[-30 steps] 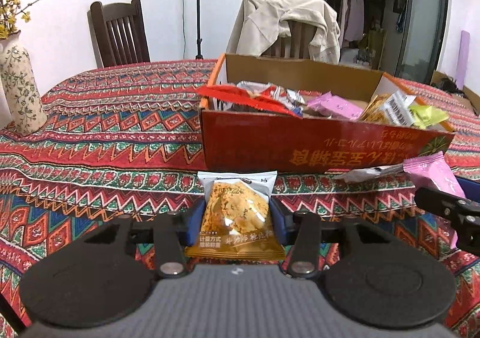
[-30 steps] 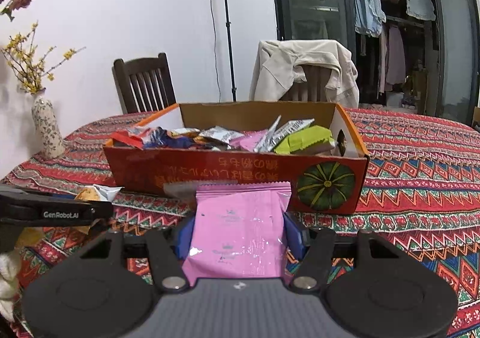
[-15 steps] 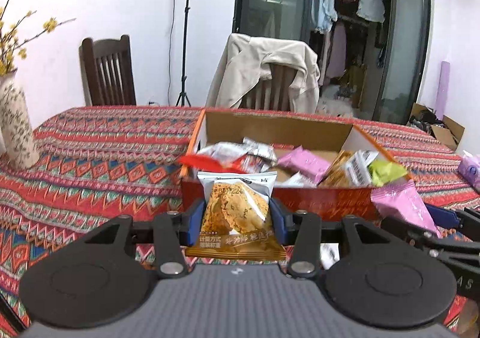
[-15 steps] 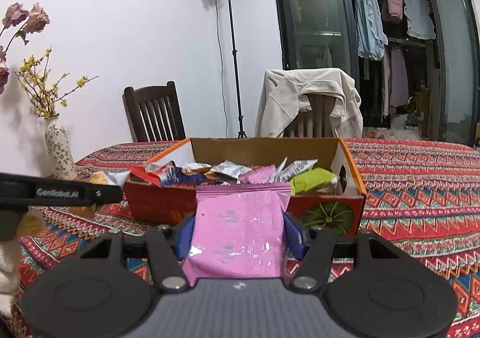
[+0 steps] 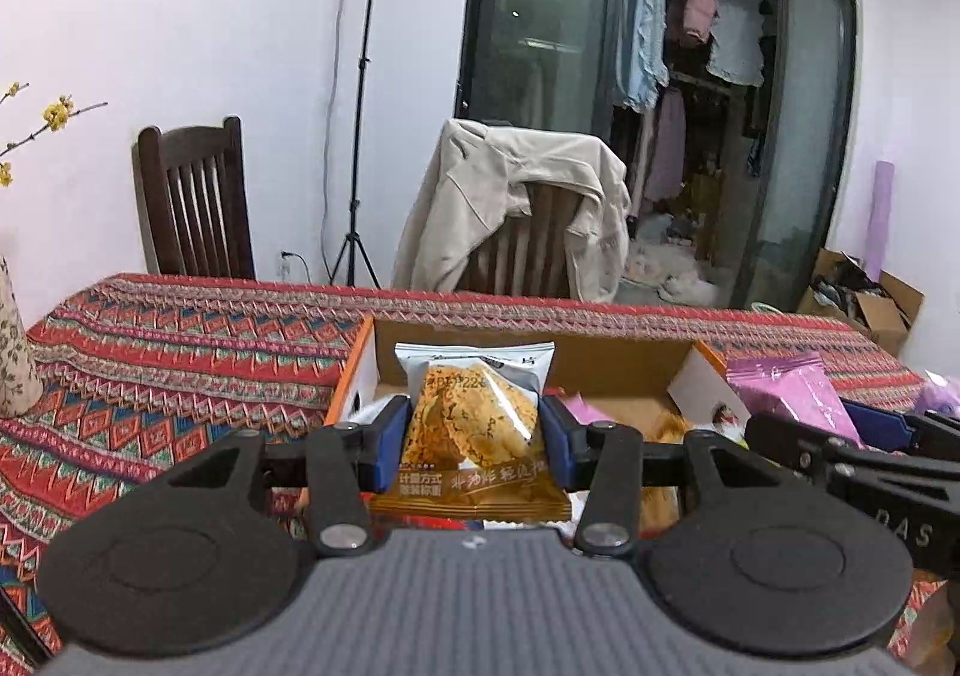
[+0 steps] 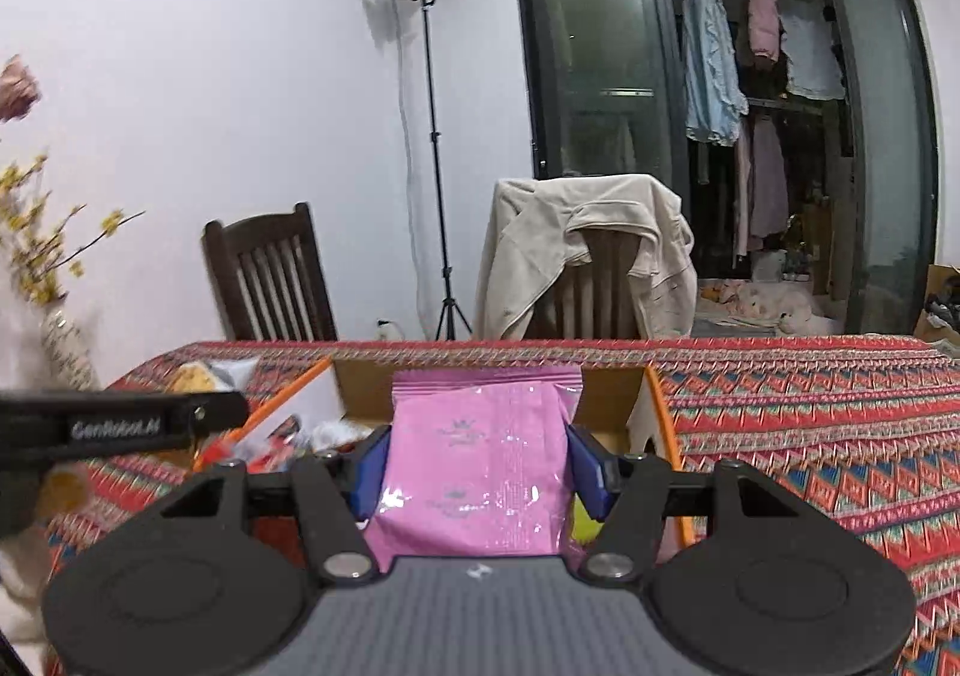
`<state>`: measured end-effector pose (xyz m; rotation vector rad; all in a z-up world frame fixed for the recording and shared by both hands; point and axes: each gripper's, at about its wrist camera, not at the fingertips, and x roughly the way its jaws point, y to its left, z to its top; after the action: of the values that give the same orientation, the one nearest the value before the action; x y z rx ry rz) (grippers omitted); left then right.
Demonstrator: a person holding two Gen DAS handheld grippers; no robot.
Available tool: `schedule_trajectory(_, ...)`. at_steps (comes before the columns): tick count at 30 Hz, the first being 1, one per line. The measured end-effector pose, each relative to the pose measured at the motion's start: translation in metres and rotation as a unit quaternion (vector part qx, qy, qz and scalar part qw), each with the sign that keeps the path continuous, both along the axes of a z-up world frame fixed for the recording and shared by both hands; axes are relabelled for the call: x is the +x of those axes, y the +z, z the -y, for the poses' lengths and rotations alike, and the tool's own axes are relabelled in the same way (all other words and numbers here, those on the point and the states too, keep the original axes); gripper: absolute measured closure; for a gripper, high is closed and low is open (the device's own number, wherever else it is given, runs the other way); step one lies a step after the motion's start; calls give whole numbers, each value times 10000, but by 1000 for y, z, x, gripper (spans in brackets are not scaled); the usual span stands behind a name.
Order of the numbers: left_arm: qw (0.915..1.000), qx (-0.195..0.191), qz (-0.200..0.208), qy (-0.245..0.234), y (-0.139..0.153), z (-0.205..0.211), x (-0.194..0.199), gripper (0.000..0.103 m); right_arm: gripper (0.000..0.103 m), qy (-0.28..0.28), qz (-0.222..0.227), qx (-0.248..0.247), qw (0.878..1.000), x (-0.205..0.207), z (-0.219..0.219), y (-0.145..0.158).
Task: Organize snacks
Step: 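Carry both packets into the orange box and open both grippers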
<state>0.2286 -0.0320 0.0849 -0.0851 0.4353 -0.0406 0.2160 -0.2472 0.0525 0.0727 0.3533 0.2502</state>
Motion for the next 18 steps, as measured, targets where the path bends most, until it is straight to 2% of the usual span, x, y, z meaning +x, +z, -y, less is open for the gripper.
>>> schedule_trajectory(9, 9994, -5, -11, 343, -10, 4, 48, 56, 43, -289, -55, 125, 9995, 57, -7, -4)
schedule_trajectory(14, 9992, -22, -66, 387, -24, -1, 56, 56, 43, -332, 56, 36, 9994, 66, -5, -20)
schedule_trajectory(18, 9992, 36, -48, 388, -28, -5, 58, 56, 43, -218, -138, 131, 9996, 75, -3, -31)
